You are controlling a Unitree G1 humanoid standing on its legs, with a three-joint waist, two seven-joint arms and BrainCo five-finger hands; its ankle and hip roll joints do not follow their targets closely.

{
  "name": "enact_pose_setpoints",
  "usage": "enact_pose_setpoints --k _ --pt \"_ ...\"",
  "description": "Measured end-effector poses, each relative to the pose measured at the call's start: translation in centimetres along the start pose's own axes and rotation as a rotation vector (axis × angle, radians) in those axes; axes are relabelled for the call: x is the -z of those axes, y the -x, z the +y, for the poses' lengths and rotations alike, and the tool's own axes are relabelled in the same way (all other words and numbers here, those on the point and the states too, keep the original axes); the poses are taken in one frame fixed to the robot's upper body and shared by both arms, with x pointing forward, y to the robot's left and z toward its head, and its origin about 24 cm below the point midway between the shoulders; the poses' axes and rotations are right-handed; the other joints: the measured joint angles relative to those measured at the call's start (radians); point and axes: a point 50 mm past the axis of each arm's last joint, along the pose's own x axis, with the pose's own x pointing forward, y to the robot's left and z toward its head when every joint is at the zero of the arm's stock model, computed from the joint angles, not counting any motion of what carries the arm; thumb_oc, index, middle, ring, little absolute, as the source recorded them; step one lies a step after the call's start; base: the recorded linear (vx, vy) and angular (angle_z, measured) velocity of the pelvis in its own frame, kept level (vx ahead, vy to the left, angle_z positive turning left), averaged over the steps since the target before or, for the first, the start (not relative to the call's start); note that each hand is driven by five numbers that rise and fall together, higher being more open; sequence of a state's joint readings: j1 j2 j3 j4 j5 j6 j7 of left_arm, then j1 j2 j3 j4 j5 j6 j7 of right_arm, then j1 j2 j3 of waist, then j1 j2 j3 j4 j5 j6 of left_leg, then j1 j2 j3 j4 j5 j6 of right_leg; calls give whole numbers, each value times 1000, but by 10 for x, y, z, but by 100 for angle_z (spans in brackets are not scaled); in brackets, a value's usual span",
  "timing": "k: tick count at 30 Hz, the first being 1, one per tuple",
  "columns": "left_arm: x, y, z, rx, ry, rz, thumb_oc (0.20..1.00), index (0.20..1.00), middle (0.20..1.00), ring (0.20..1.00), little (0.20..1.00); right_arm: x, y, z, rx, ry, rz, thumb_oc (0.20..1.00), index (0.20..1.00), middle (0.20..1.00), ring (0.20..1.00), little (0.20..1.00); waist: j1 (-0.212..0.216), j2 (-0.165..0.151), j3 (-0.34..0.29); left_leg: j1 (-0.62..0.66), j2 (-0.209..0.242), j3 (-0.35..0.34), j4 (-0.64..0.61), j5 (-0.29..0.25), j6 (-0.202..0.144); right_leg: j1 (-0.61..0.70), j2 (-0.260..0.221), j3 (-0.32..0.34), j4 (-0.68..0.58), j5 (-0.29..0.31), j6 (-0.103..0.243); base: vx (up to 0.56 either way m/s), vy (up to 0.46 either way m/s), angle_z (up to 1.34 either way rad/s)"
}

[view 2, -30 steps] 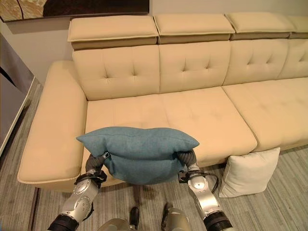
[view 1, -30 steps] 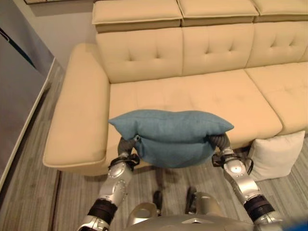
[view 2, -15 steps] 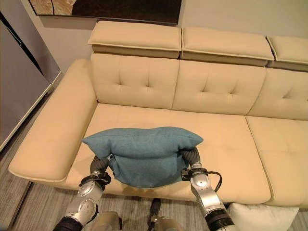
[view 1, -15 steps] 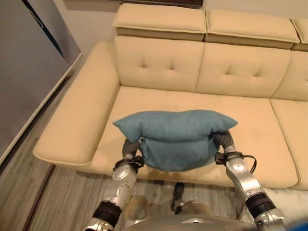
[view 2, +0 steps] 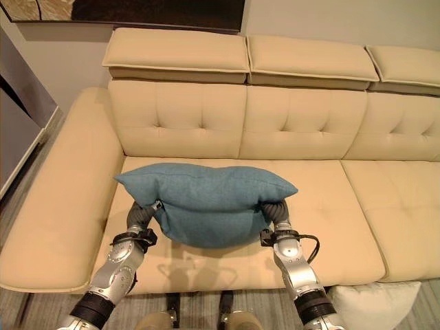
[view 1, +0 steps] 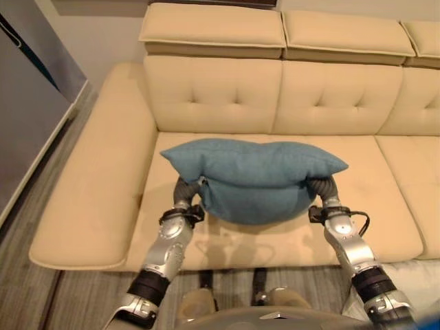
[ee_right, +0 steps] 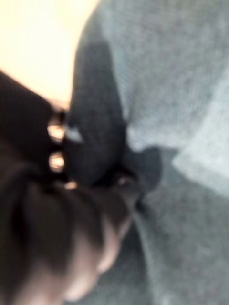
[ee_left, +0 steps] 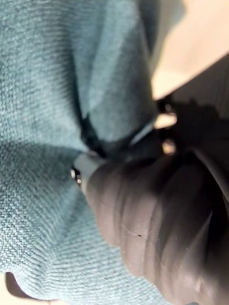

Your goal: Pick up all the scattered cushions and arrange them neatly on the sofa.

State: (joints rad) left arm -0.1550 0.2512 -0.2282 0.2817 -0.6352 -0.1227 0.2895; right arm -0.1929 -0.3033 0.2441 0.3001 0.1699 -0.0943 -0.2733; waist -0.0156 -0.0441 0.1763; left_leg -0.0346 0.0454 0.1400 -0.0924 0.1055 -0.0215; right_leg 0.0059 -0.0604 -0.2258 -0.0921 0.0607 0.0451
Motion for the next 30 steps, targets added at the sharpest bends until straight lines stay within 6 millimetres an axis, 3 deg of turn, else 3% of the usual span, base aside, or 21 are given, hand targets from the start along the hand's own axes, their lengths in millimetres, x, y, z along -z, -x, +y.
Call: enact_pose_setpoints --k 3,8,17,19,23,26,30 --pt "-25 -14 -5 -29 2 -88 200 200 200 200 200 -30 -18 9 -13 3 -99 200 200 200 200 200 28 2 1 -4 -6 13 0 -1 1 -10 -5 11 0 1 2 -79 27 -11" --pt "-66 -33 -22 -26 4 -226 200 200 200 200 200 -79 -49 10 21 25 -241 200 200 200 200 200 36 24 15 -64 -2 15 0 13 8 -74 -1 18 0 15 20 -122 -13 -5" --pt "-131 -62 -50 -8 -22 -403 200 200 200 200 200 -134 -78 5 57 60 -358 200 200 200 200 200 55 32 97 -223 20 2 34 38 -2 -216 19 13 1 45 7 -56 -9 -1" --pt "-139 -66 -55 -17 -28 -416 200 200 200 200 200 -146 -84 1 75 85 -383 200 200 200 200 200 48 33 116 -261 22 -7 24 52 -6 -254 24 4 1 57 -8 14 17 12" --pt "-153 -70 -62 -10 -53 -444 200 200 200 200 200 -160 -91 -4 98 100 -402 200 200 200 200 200 49 28 121 -315 23 -10 24 53 -5 -310 25 5 1 59 -11 17 1 1" --pt "-153 -70 -65 -6 -48 -444 200 200 200 200 200 -162 -92 -3 100 103 -403 200 200 200 200 200 48 23 126 -322 22 -24 25 53 -4 -317 23 5 1 59 -11 30 3 -1" --pt "-172 -72 -71 6 -51 -501 200 200 200 200 200 -182 -96 -7 119 104 -446 200 200 200 200 200 48 16 141 -349 22 -42 25 53 -5 -344 23 5 1 59 -11 0 0 0"
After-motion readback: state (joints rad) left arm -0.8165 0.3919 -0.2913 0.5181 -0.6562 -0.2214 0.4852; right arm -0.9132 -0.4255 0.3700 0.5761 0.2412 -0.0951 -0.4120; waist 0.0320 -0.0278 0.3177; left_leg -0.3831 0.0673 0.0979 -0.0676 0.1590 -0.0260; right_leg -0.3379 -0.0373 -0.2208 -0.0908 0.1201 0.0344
